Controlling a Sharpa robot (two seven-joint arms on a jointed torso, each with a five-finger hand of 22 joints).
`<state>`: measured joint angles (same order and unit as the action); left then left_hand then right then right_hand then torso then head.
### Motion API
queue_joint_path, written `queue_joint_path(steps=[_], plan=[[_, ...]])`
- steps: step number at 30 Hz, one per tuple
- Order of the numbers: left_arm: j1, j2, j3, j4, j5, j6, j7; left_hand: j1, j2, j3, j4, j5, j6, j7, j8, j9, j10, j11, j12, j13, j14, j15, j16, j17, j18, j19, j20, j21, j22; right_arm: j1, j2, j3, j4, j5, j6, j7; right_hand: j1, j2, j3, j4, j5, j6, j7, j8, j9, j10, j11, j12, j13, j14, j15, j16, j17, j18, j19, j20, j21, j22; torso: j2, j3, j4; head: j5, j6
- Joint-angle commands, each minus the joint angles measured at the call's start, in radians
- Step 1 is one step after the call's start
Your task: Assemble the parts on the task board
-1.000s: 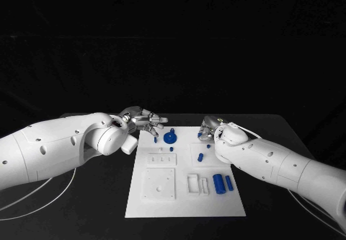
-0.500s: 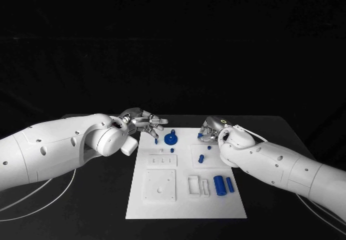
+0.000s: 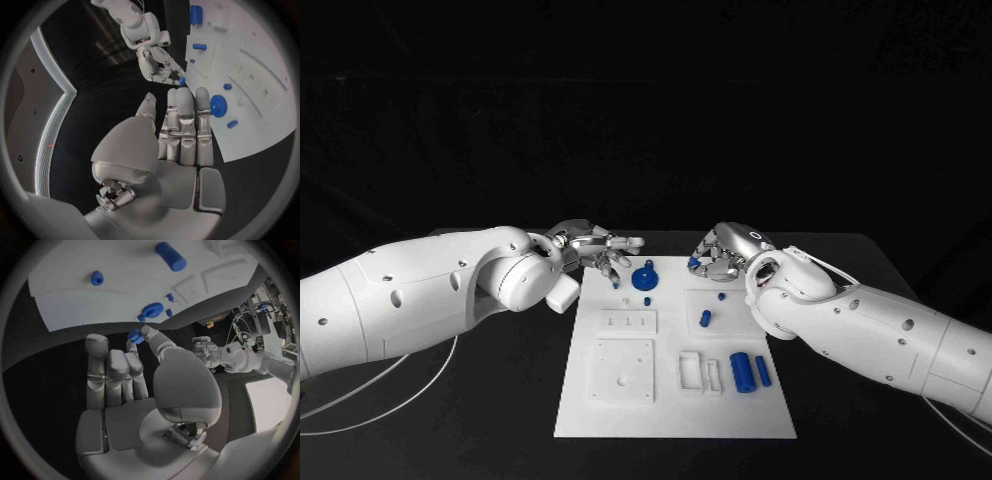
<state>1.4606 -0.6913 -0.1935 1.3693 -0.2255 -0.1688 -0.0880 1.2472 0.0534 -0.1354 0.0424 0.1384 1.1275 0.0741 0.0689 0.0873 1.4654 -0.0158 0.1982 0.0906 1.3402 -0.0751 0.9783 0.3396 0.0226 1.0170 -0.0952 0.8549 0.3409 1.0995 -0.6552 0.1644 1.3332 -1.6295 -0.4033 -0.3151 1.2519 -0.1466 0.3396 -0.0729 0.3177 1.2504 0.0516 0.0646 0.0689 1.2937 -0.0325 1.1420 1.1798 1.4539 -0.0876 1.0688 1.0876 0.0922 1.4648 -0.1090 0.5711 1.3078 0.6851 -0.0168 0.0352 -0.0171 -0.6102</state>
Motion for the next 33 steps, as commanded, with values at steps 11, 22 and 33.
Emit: queue_joint_path(steps=[11,22,33], plan=[[0.003,0.025,-0.001,-0.007,-0.053,0.094,-0.063,-0.037,-0.020,0.014,0.024,-0.008,-0.070,0.015,-0.004,-0.018,0.020,0.001,0.060,0.008,-0.008,-0.004,0.051,-0.006,-0.005,-0.020,-0.004,0.047,0.027,-0.008,-0.055,0.004,0.193,0.015,-0.011,0.041,0.011,-0.006,-0.001,0.004,0.001,-0.001,-0.003,-0.002,-0.001,0.000,-0.005,-0.003,-0.001,-0.003,-0.008,0.001,-0.001,-0.018,0.050,-0.008,0.005,0.042,0.001,0.0001,0.0027,0.026,-0.002],[0.001,0.041,-0.002,-0.011,-0.144,0.139,-0.113,-0.087,-0.086,0.072,0.113,-0.023,-0.076,0.016,-0.004,-0.016,0.010,0.005,0.071,0.007,-0.010,-0.001,0.061,-0.024,-0.002,-0.022,-0.001,0.055,0.020,-0.020,-0.071,0.004,0.281,0.020,-0.012,0.049,0.012,-0.006,-0.004,0.004,0.001,-0.002,-0.002,-0.002,-0.001,0.000,-0.005,-0.004,-0.002,-0.003,-0.009,-0.001,-0.001,-0.017,0.050,-0.009,0.003,0.040,0.002,-0.0017,0.0038,0.035,-0.004],[-0.002,0.045,-0.003,-0.001,-0.197,0.178,-0.130,-0.085,-0.067,0.065,0.093,-0.011,-0.082,0.018,-0.004,-0.015,-0.003,0.008,0.072,0.007,-0.012,0.001,0.057,-0.030,-0.002,-0.025,0.001,0.056,0.018,-0.025,-0.070,0.004,0.303,0.021,-0.005,0.045,0.013,-0.003,-0.005,0.003,-0.001,-0.002,-0.002,-0.002,-0.001,0.000,-0.005,-0.005,-0.003,-0.003,-0.009,-0.003,-0.002,-0.017,0.050,-0.009,0.000,0.039,0.002,-0.0022,0.0038,0.033,-0.008]])
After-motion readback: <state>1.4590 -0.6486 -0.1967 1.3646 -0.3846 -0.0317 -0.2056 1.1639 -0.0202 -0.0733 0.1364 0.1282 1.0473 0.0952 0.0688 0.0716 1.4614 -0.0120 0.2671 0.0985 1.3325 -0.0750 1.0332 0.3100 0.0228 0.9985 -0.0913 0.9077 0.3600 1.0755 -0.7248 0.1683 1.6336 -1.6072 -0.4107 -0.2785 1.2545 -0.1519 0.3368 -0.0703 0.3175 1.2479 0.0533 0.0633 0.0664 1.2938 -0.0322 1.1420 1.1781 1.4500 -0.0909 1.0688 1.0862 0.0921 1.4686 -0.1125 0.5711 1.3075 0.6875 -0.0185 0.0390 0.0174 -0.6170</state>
